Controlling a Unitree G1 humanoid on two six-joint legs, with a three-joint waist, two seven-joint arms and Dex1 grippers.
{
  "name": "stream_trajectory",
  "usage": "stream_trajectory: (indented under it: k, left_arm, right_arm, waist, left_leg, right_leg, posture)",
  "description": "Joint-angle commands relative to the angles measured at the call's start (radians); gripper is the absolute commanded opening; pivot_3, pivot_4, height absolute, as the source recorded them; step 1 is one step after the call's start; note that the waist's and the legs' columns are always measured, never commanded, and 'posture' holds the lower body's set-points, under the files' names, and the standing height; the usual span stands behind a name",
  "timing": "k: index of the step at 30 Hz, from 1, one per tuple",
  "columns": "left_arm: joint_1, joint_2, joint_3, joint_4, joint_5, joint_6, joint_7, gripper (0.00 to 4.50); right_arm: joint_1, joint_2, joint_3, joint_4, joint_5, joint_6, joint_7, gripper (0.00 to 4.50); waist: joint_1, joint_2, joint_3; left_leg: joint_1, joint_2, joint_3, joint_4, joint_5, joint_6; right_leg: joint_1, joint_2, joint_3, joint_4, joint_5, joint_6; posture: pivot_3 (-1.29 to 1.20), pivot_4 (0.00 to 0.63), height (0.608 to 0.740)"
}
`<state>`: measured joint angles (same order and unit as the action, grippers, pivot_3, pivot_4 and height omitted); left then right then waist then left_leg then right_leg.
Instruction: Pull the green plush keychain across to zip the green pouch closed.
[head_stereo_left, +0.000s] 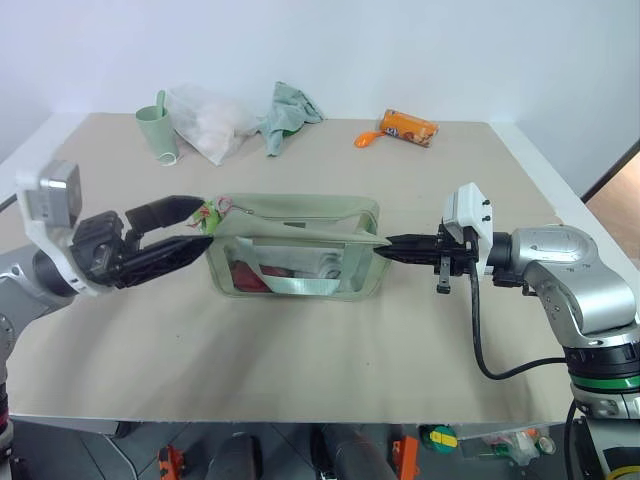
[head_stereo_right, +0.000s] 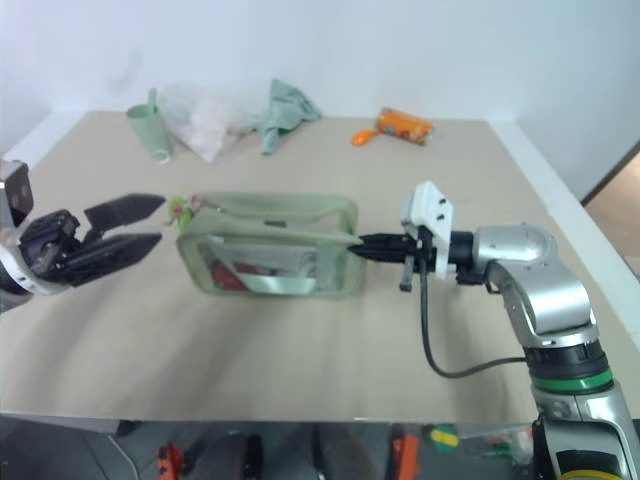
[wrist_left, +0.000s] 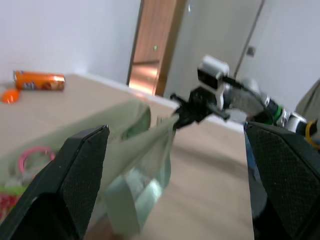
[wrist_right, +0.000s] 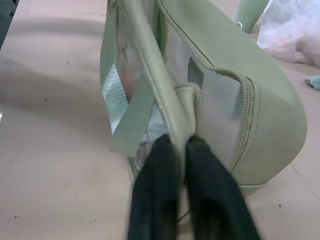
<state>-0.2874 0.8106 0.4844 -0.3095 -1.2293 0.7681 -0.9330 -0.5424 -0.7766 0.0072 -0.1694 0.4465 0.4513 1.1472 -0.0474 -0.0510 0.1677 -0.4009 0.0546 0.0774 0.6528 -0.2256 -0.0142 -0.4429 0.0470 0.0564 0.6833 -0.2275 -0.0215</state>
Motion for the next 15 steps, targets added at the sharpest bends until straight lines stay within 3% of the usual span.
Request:
stream_trajectory:
  k: [1, 5, 15]
  left_arm:
    - [-0.011, -0.024, 0.048, 0.062, 0.011, -0.025, 0.083, 4.5]
    - [-0.002, -0.045, 0.004, 0.18, 0.162, -0.057, 0.182, 4.5]
    - [-0.038, -0.11, -0.059, 0.261, 0.239, -0.02, 0.233, 4.5]
  right_arm:
    - [-0.008, 0.004, 0.003, -0.013, 0.006, -0.016, 0.012, 0.07]
    - [-0.015, 0.012, 0.011, -0.006, -0.006, -0.014, -0.001, 0.07]
    - [0.001, 0.013, 0.011, -0.028, -0.011, -0.001, -0.012, 0.07]
  waist:
    - [0.0, 0.0, 0.0]
    - [0.0, 0.0, 0.0]
    - [0.0, 0.0, 0.0]
  left_leg:
    - [0.0, 0.0, 0.0, 0.0, 0.0, 0.0]
    - [0.001, 0.001, 0.0, 0.0, 0.0, 0.0]
    - [0.001, 0.001, 0.001, 0.0, 0.0, 0.0]
  right_leg:
    - [0.0, 0.0, 0.0, 0.0, 0.0, 0.0]
    - [0.001, 0.001, 0.0, 0.0, 0.0, 0.0]
    - [0.001, 0.001, 0.0, 0.0, 0.001, 0.0]
  posture:
    - [0.0, 0.15, 0.74]
    - [0.0, 0.15, 0.74]
    - [0.0, 0.15, 0.74]
